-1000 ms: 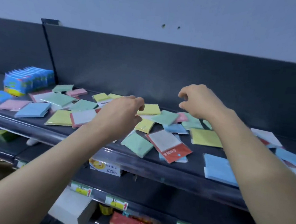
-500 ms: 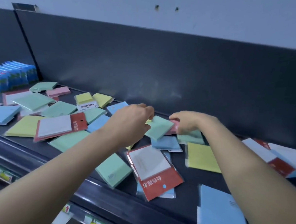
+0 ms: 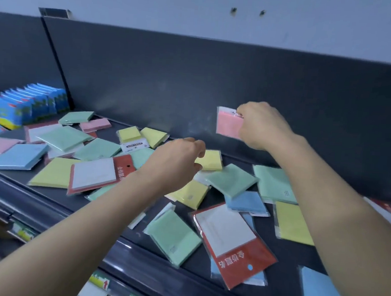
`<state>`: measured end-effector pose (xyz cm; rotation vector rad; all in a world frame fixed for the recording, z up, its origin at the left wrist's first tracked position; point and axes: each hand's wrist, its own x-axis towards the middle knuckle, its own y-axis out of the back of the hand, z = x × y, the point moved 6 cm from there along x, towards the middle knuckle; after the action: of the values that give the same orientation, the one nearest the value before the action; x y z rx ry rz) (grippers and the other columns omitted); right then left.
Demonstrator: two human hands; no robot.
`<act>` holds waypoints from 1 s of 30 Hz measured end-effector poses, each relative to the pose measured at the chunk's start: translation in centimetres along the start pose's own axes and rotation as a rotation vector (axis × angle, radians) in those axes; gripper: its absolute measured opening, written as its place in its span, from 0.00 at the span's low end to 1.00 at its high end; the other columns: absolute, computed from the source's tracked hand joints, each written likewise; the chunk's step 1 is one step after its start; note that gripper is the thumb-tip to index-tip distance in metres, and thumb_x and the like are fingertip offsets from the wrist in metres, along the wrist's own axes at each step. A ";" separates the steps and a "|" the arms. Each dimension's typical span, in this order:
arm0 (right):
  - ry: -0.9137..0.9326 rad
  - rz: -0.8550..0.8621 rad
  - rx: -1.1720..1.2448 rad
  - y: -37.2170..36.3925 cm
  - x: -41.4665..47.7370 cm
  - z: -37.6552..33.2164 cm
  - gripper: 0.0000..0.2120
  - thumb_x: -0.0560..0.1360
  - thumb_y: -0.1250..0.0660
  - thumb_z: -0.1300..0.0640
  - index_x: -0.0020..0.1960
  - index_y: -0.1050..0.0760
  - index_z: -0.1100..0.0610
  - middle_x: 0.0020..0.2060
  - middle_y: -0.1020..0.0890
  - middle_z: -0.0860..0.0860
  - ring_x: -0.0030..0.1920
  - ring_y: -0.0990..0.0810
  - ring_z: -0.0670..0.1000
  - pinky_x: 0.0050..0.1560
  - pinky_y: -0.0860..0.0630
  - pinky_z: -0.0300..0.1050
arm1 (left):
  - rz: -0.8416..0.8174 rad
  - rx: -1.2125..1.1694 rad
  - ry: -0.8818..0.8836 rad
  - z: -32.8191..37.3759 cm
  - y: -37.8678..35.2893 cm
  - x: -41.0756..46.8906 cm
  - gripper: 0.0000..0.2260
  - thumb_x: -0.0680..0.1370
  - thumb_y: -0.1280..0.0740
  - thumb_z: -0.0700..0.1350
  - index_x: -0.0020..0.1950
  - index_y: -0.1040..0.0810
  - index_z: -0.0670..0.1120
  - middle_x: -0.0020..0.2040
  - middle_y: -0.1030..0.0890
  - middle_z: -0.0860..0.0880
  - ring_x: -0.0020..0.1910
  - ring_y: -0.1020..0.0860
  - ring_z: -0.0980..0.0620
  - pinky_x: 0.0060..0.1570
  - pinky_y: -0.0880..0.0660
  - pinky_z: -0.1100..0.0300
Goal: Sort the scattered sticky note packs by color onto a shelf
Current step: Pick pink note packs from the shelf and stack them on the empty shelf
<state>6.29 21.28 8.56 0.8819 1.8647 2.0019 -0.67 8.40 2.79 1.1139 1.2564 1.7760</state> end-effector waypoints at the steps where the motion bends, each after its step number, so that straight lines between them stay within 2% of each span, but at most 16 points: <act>1: 0.032 0.003 0.019 0.0 0.4 -1.7 0.08 0.71 0.41 0.70 0.38 0.35 0.59 0.41 0.28 0.56 0.40 0.29 0.60 0.29 0.39 0.44 | 0.016 -0.004 0.018 -1.2 0.5 -0.2 0.10 0.77 0.35 0.45 0.58 0.27 0.46 0.55 0.23 0.48 0.51 0.25 0.46 0.49 0.26 0.53; 4: 0.133 0.001 0.074 -0.5 1.6 -7.3 0.05 0.71 0.41 0.68 0.43 0.30 0.60 0.42 0.26 0.57 0.41 0.27 0.61 0.32 0.35 0.44 | 0.054 -0.014 0.090 -5.8 1.8 -1.2 0.10 0.77 0.35 0.45 0.57 0.26 0.46 0.54 0.22 0.47 0.51 0.24 0.45 0.48 0.27 0.54; 7: 0.194 -0.014 0.119 -1.5 3.3 -12.7 0.09 0.71 0.40 0.67 0.48 0.26 0.62 0.44 0.23 0.58 0.43 0.24 0.62 0.37 0.31 0.46 | 0.070 -0.001 0.175 -11.8 2.7 -2.8 0.10 0.76 0.34 0.45 0.56 0.26 0.46 0.53 0.22 0.47 0.51 0.25 0.45 0.46 0.29 0.56; 16: 0.321 -0.064 0.174 -3.9 9.1 -29.2 0.09 0.71 0.39 0.66 0.49 0.25 0.59 0.45 0.22 0.57 0.44 0.23 0.60 0.40 0.26 0.48 | 0.062 0.043 0.543 -34.0 5.7 -7.6 0.11 0.76 0.34 0.43 0.57 0.26 0.43 0.55 0.23 0.44 0.54 0.25 0.43 0.48 0.29 0.54; 19: 0.354 -0.075 0.177 -4.8 10.4 -33.3 0.09 0.71 0.40 0.67 0.48 0.25 0.60 0.45 0.22 0.57 0.44 0.23 0.60 0.38 0.27 0.47 | -0.036 0.124 0.644 -40.3 6.2 -9.2 0.14 0.75 0.38 0.36 0.60 0.26 0.41 0.58 0.24 0.41 0.56 0.26 0.40 0.52 0.27 0.51; 21: 0.370 -0.091 0.175 -5.3 11.1 -35.7 0.08 0.71 0.39 0.66 0.49 0.25 0.59 0.45 0.22 0.56 0.44 0.23 0.60 0.39 0.27 0.47 | -0.181 0.107 0.659 -43.9 5.5 -10.0 0.19 0.73 0.42 0.33 0.64 0.27 0.42 0.62 0.26 0.41 0.60 0.27 0.41 0.56 0.28 0.52; 24: 0.379 -0.103 0.169 -6.2 11.9 -38.5 0.08 0.72 0.38 0.65 0.51 0.25 0.59 0.46 0.22 0.56 0.44 0.23 0.60 0.41 0.24 0.49 | -0.360 0.034 0.612 -47.2 4.3 -10.8 0.24 0.73 0.40 0.35 0.68 0.30 0.50 0.63 0.26 0.45 0.60 0.27 0.44 0.55 0.28 0.55; 27: 0.385 -0.115 0.167 -6.9 12.4 -40.4 0.08 0.73 0.39 0.66 0.51 0.25 0.59 0.46 0.22 0.56 0.44 0.23 0.59 0.41 0.24 0.49 | -0.381 0.002 0.559 -48.7 4.1 -10.6 0.24 0.72 0.36 0.41 0.67 0.30 0.56 0.63 0.25 0.49 0.59 0.27 0.46 0.58 0.28 0.53; 30: 0.382 -0.141 0.169 -7.7 12.7 -41.5 0.09 0.73 0.39 0.66 0.51 0.25 0.59 0.45 0.23 0.56 0.45 0.23 0.59 0.41 0.25 0.49 | -0.393 0.044 0.531 -49.2 4.4 -10.2 0.20 0.71 0.33 0.42 0.63 0.27 0.50 0.60 0.26 0.47 0.55 0.28 0.45 0.53 0.27 0.54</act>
<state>-29.77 -3.82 4.80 0.4064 2.2546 2.0580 -41.82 -19.95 -3.82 0.3715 1.6914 1.7899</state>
